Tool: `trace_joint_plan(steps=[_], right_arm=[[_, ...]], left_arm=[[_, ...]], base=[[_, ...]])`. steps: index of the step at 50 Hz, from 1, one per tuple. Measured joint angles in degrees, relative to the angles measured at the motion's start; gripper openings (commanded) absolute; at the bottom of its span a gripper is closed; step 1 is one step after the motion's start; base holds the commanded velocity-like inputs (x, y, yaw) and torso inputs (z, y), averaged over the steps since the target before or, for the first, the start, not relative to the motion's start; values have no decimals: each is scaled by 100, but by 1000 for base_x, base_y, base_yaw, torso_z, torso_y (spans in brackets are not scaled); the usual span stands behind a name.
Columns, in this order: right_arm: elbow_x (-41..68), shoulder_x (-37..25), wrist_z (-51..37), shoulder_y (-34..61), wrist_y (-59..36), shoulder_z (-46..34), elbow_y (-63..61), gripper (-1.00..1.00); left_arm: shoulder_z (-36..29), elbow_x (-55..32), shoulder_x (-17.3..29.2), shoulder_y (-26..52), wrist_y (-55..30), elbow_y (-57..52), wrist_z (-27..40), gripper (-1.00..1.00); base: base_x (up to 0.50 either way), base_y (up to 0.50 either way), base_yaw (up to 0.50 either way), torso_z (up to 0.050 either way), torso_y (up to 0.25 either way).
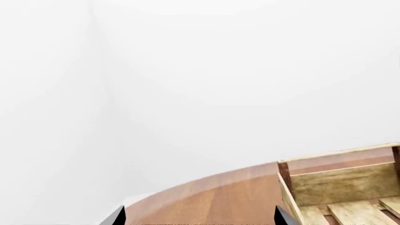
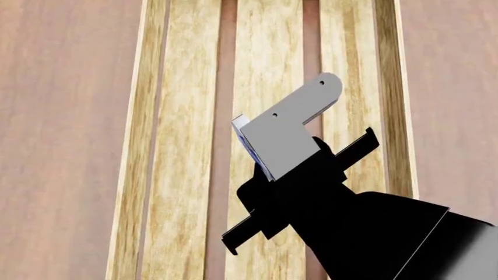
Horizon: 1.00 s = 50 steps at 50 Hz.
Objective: Pick up the cream cheese and put it in the tray.
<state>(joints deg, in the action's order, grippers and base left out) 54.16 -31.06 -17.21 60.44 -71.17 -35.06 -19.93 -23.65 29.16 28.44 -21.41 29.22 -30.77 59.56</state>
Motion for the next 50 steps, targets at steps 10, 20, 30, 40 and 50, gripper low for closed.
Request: trace_joint_plan(steps=[10,20,30,40,50], right_arm=[[-23,-10,2,-2,38,-49,18,-100],[-171,17,22,29,117,-208,72,100],[-287,26,20,60,165,-299,120,100],[-326,13,-7,63,187,-326,145,100],[-231,-59,-91,22,166,-220,31,100]], left_arm=[[-28,-10,2,8,-37,-15,-32,100],[-42,-7,6,14,-59,-16,-38,100],[-49,-4,12,17,-66,-13,-29,100],[-56,5,16,16,-74,-14,-18,100],[-56,12,21,10,-84,-22,-3,100]], base=[[0,0,0,0,0],[0,0,0,0,0],[0,0,0,0,0],[0,0,0,0,0],[0,0,0,0,0]])
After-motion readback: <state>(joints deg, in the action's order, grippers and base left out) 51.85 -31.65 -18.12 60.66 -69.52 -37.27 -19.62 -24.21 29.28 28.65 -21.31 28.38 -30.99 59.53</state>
